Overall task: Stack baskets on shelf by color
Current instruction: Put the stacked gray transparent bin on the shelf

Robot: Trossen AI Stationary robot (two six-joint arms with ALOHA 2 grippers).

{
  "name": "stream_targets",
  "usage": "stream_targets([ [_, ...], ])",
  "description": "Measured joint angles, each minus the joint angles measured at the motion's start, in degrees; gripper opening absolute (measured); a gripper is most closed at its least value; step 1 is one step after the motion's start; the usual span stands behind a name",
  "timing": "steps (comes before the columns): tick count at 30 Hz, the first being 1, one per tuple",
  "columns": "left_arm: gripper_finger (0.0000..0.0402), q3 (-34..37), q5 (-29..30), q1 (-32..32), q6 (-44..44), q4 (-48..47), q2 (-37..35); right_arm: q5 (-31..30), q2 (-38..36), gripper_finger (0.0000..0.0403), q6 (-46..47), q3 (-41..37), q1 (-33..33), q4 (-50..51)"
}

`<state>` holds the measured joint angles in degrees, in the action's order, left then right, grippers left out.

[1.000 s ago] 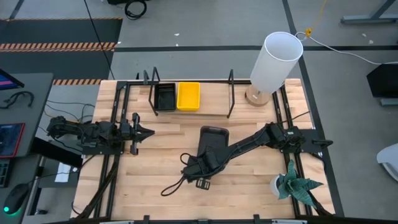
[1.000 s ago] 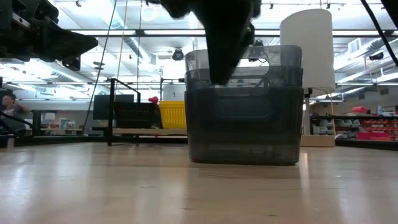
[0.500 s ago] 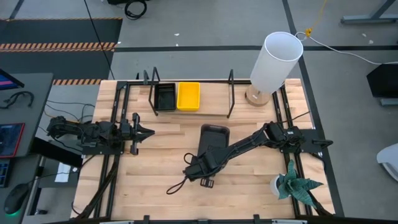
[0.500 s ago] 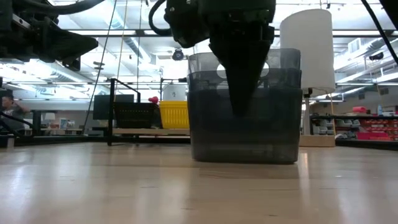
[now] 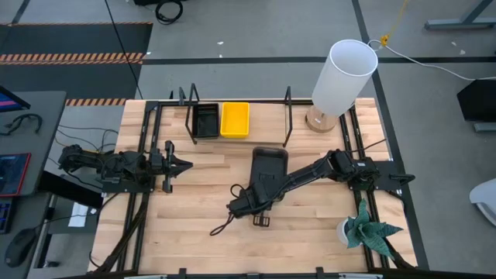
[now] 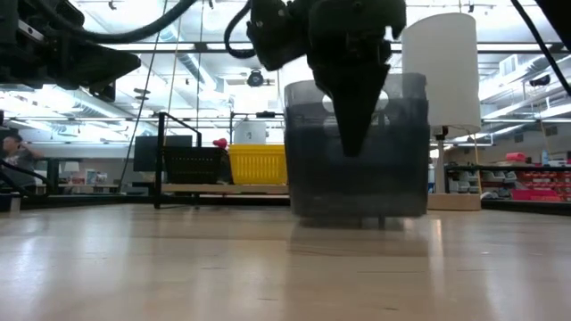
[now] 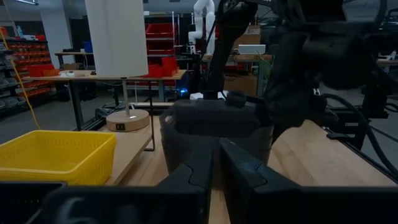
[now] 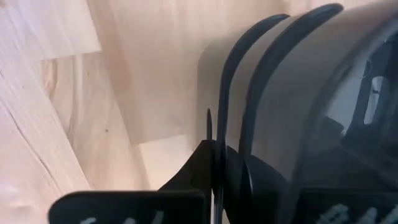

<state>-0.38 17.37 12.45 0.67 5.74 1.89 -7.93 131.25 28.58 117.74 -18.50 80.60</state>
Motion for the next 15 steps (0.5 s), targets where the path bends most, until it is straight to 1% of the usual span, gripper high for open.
stream_targets([
  [5,0.004,0.0,-0.02,0.02,-0.02,0.02,0.0,-2.04,-0.01,0.0016,0.26,5.11,0.33,4.57],
  [10,0.0036,0.0,-0.01,0.0,0.0,0.02,0.0,-7.8,-0.03,0.0016,0.93,11.0,0.33,9.73],
  [12,0.0033,0.0,-0.01,0.0,0.0,0.02,0.0,-8.97,-0.22,0.0016,-1.18,12.2,0.4,9.5],
  [15,0.0029,0.0,0.0,0.0,0.0,0.02,0.0,-9.15,-0.54,0.0016,-5.13,13.1,1.49,9.24],
])
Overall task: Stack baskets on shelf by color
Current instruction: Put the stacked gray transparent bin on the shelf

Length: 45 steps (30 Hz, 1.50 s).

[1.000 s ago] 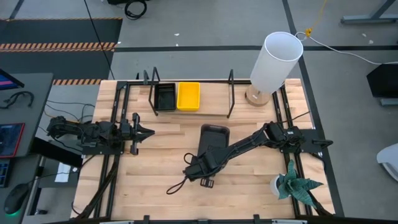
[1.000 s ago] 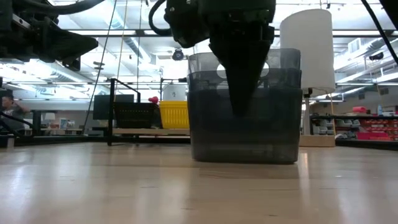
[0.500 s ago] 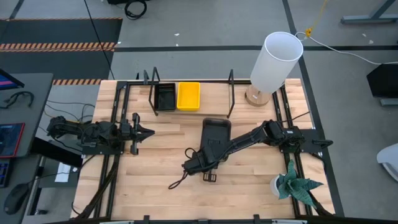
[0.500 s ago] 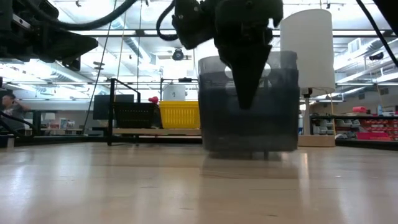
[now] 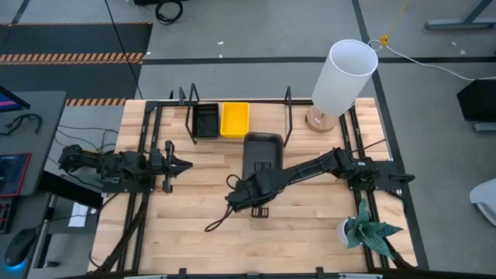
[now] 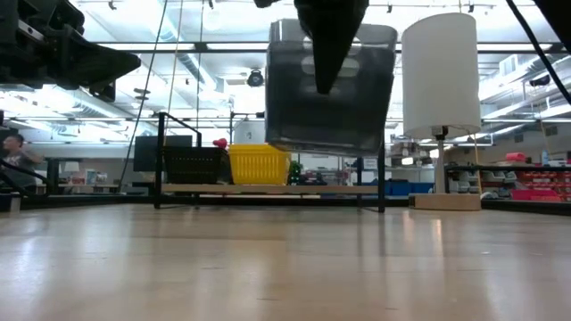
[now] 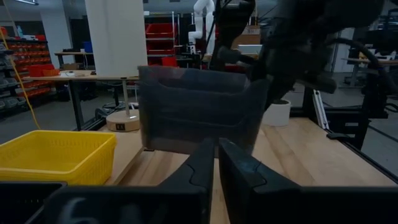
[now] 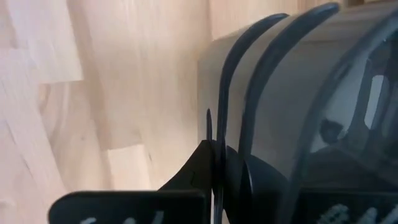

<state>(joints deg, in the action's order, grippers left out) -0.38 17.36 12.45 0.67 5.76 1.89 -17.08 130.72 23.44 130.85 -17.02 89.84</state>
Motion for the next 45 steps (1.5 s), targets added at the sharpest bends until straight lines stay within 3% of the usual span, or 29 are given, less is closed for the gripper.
stream_targets([
  [15,0.0036,0.0,0.0,0.0,0.0,0.0,0.0,3.51,-1.94,0.0016,-8.04,0.12,8.53,0.23],
  [20,0.0029,0.0,0.0,0.0,0.0,0.02,0.0,10.21,-3.28,0.0016,-5.47,0.28,9.01,0.22],
  [45,0.0029,0.0,-0.02,0.0,0.0,0.0,-0.01,8.2,-4.02,0.0016,-10.13,0.11,18.38,0.19],
])
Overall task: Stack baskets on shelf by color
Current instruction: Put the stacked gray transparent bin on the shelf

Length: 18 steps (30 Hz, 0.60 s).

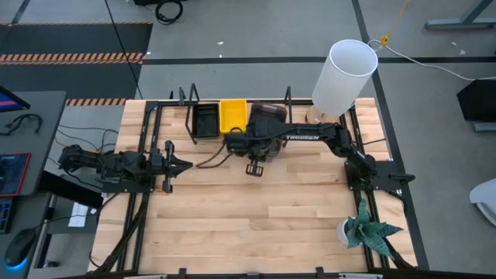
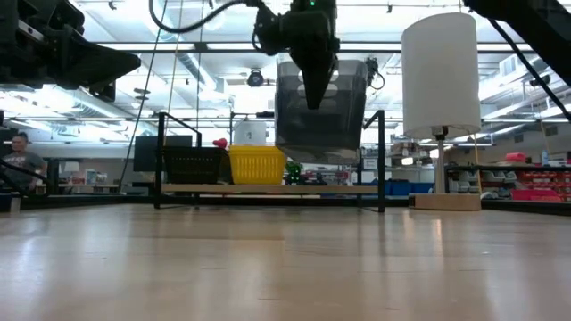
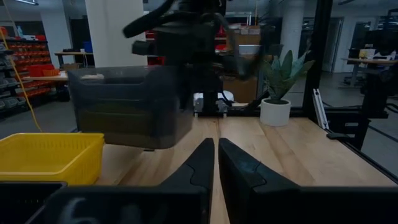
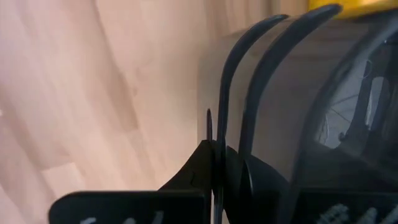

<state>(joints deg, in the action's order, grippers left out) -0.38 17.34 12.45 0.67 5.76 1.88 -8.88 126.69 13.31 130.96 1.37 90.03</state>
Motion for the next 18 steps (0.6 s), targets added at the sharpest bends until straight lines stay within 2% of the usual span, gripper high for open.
stream_targets([
  [5,0.0037,0.01,0.0,0.0,0.0,0.0,0.01,-0.64,0.0,0.0016,-6.51,-1.53,2.9,-0.11],
  [10,0.004,0.0,0.01,0.0,0.0,-0.01,0.01,-0.12,0.04,0.0016,-7.15,-5.38,5.59,-0.03],
  [14,0.0037,0.0,0.02,0.0,0.0,-0.02,0.01,-3.48,0.07,0.0021,-8.62,-8.13,6.61,-0.18],
  [18,0.0031,0.0,0.0,0.0,0.0,-0.02,0.01,-3.95,0.07,0.0023,-10.81,-9.5,7.32,-0.08],
])
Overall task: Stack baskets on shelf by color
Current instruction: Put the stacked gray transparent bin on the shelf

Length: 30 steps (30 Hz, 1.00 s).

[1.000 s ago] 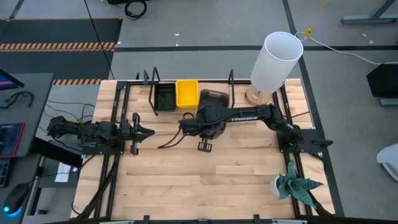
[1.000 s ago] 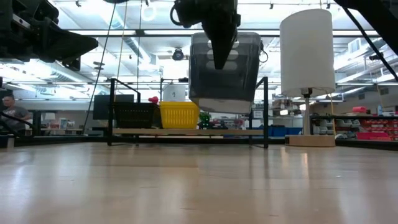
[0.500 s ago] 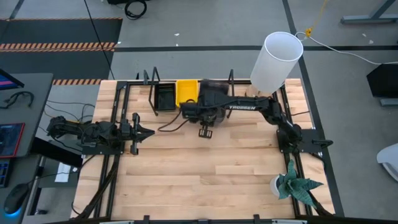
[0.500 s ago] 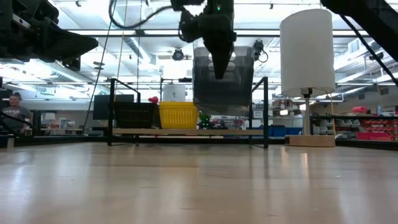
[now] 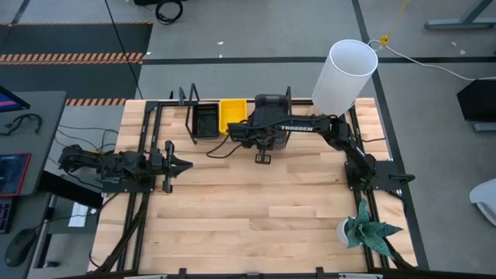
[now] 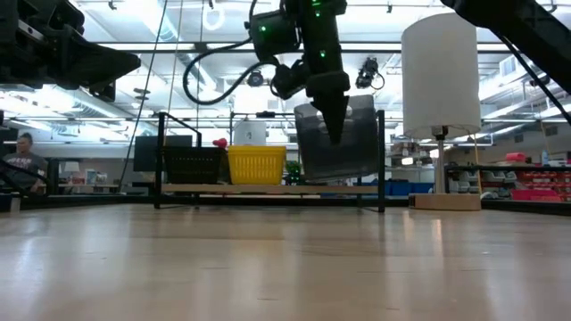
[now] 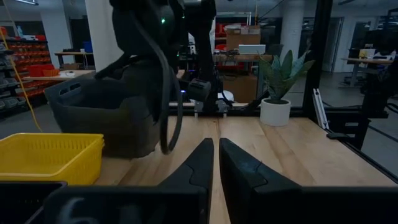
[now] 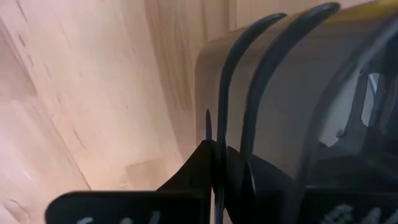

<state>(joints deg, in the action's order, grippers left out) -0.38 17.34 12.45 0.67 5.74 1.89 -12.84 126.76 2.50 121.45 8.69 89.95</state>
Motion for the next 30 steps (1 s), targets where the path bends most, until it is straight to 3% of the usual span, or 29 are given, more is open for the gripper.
stream_targets([
  [10,0.0039,0.0,0.02,0.0,0.0,0.0,-0.01,-2.78,0.0,0.0038,-1.11,-0.4,0.83,0.04],
  [23,0.0028,0.0,0.0,0.0,0.0,0.0,-0.02,-8.99,0.0,0.0119,-0.48,-0.42,0.94,0.19],
  [30,0.0034,0.0,0.02,0.0,0.0,0.0,-0.02,-10.78,0.0,0.0134,0.44,-0.42,0.94,0.13],
])
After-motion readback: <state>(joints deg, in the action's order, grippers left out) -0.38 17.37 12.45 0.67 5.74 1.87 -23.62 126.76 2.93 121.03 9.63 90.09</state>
